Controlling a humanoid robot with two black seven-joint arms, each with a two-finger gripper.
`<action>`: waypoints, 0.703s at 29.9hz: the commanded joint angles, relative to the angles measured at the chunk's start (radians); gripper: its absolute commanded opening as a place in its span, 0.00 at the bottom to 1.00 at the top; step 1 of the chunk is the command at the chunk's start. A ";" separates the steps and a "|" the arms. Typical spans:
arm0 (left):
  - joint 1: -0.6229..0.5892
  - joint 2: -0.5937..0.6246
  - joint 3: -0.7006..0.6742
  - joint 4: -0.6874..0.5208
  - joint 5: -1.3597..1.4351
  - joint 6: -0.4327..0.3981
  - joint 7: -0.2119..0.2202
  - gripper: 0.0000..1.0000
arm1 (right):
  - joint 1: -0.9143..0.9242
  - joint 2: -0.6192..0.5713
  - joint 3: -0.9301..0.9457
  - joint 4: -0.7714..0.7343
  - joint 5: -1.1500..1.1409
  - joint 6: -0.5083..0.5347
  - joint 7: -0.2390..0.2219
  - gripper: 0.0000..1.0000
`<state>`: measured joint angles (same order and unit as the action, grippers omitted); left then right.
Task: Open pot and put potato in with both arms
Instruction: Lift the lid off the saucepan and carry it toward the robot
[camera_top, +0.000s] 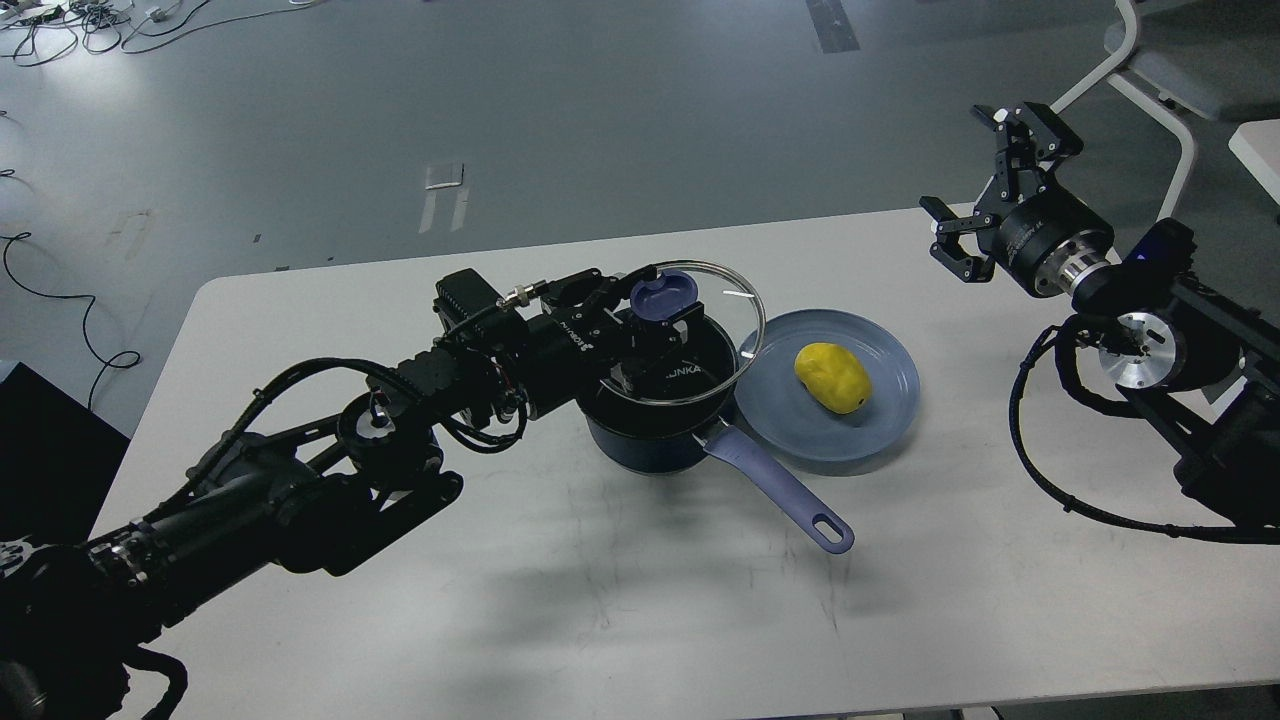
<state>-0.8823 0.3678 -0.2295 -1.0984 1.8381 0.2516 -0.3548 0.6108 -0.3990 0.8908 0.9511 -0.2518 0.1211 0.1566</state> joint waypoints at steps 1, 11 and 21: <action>-0.044 0.081 0.001 -0.078 -0.062 -0.028 0.002 0.61 | 0.000 0.002 0.000 0.000 0.000 0.000 0.001 1.00; 0.012 0.332 0.004 -0.071 -0.065 0.003 -0.018 0.61 | 0.003 0.002 0.002 0.005 0.000 0.000 0.000 1.00; 0.235 0.456 0.004 -0.064 -0.076 0.167 -0.072 0.61 | 0.001 -0.001 -0.003 0.008 0.000 0.000 0.000 1.00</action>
<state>-0.6882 0.8174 -0.2256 -1.1685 1.7665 0.3695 -0.4222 0.6135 -0.3995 0.8911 0.9585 -0.2515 0.1211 0.1563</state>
